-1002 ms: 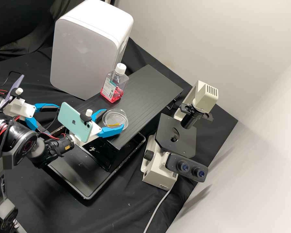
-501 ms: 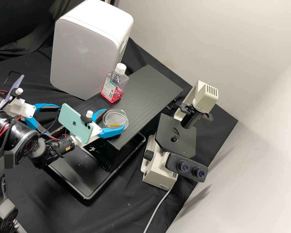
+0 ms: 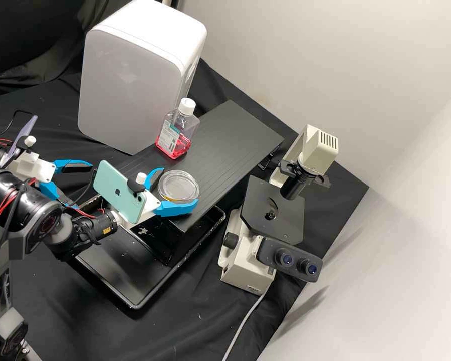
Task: Place the lid on the petri dish
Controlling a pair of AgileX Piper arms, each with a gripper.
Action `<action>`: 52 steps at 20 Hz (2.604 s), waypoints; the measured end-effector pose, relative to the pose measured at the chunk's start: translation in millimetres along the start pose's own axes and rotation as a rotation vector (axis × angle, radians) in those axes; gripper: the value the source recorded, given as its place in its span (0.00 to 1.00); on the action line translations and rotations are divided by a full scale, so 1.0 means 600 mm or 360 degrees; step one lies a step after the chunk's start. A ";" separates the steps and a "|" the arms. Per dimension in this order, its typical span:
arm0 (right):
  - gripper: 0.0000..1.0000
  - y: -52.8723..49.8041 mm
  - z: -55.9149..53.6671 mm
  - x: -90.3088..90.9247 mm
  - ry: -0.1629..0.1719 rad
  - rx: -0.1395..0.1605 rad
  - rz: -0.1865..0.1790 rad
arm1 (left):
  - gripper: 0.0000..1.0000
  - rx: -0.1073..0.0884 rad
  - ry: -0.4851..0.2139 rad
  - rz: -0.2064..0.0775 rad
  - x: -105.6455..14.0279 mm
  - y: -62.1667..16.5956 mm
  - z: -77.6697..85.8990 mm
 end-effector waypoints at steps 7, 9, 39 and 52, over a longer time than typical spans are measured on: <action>1.00 0.000 0.001 0.000 -0.0007 0.0013 0.0004 | 1.00 0.0000 0.0000 0.0000 0.000 0.000 0.000; 1.00 0.002 0.002 0.000 -0.0013 0.0046 0.0010 | 1.00 0.0000 0.0000 0.0000 0.000 0.000 0.000; 0.00 -0.006 0.021 0.030 0.0111 0.0277 -0.0048 | 1.00 -0.0010 0.0018 0.0008 0.001 0.000 0.001; 0.00 -0.009 0.022 0.030 0.0108 0.0286 -0.0057 | 1.00 -0.0010 0.0018 0.0008 0.001 0.000 0.001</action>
